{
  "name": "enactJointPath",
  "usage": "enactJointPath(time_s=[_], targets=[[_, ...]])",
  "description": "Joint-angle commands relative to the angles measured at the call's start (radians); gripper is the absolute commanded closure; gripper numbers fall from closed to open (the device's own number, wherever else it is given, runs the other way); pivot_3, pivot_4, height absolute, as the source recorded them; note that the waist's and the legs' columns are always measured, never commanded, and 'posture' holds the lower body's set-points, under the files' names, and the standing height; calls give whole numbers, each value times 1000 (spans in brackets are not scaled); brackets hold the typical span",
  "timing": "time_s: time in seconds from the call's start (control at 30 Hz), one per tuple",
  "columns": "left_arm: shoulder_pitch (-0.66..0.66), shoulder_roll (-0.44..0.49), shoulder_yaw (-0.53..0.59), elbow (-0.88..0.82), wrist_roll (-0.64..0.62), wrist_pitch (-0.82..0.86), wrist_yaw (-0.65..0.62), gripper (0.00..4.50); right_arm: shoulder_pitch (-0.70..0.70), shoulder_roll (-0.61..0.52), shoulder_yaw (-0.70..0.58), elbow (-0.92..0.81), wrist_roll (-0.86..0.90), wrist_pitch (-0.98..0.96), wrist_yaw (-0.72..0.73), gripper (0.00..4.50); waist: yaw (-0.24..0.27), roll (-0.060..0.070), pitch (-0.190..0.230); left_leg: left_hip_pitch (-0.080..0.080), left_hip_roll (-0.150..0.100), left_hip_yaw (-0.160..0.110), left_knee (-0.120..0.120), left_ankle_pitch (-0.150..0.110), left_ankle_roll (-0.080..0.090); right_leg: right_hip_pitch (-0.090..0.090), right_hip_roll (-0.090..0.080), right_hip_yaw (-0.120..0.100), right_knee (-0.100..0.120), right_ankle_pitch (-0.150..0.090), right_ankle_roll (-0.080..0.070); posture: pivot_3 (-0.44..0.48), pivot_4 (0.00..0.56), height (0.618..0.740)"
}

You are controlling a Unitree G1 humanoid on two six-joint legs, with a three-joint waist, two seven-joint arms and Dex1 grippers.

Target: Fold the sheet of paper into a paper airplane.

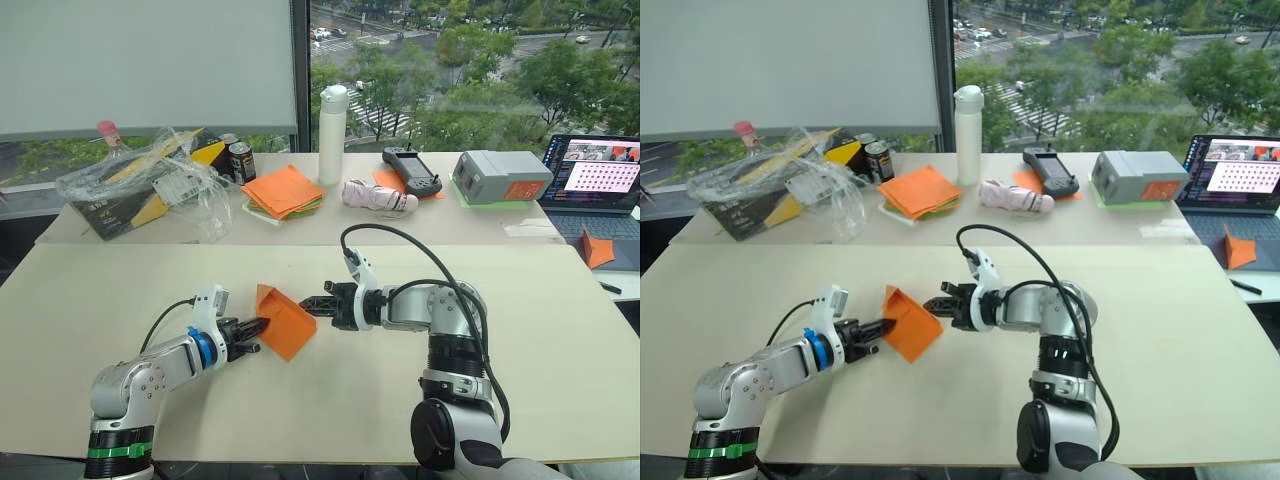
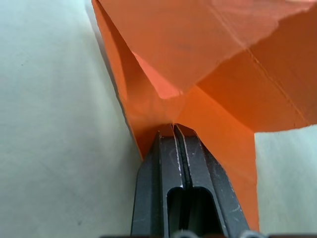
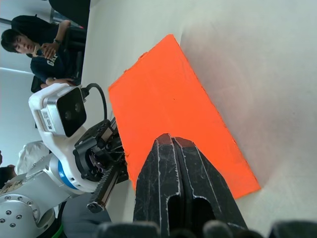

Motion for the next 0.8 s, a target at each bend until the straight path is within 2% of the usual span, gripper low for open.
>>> enactJointPath(time_s=[0.03, 0.57, 0.8], targets=[[-22, -2, 49, -11, -48, 7, 3, 4500, -32, 52, 11, -28, 29, 9, 15, 4467, -2, 0, 0, -2, 0, 0, 0, 0, -1, -3, 0, 1, 2, 0, 0, 0, 150, 740], [12, 104, 98, -43, -183, 45, -84, 4500, -27, 55, 16, -36, 34, 9, 12, 4467, -3, 0, 0, -4, 0, 1, 1, 1, -2, -6, 0, 1, 4, 0, 0, 0, 150, 740], [-12, 113, 148, -9, -226, 35, -75, 4500, -25, 55, 16, -37, 37, 9, 9, 4467, -2, 0, 0, -4, 0, 1, 1, 1, -2, -6, 0, 1, 4, 0, 0, 0, 150, 740]])
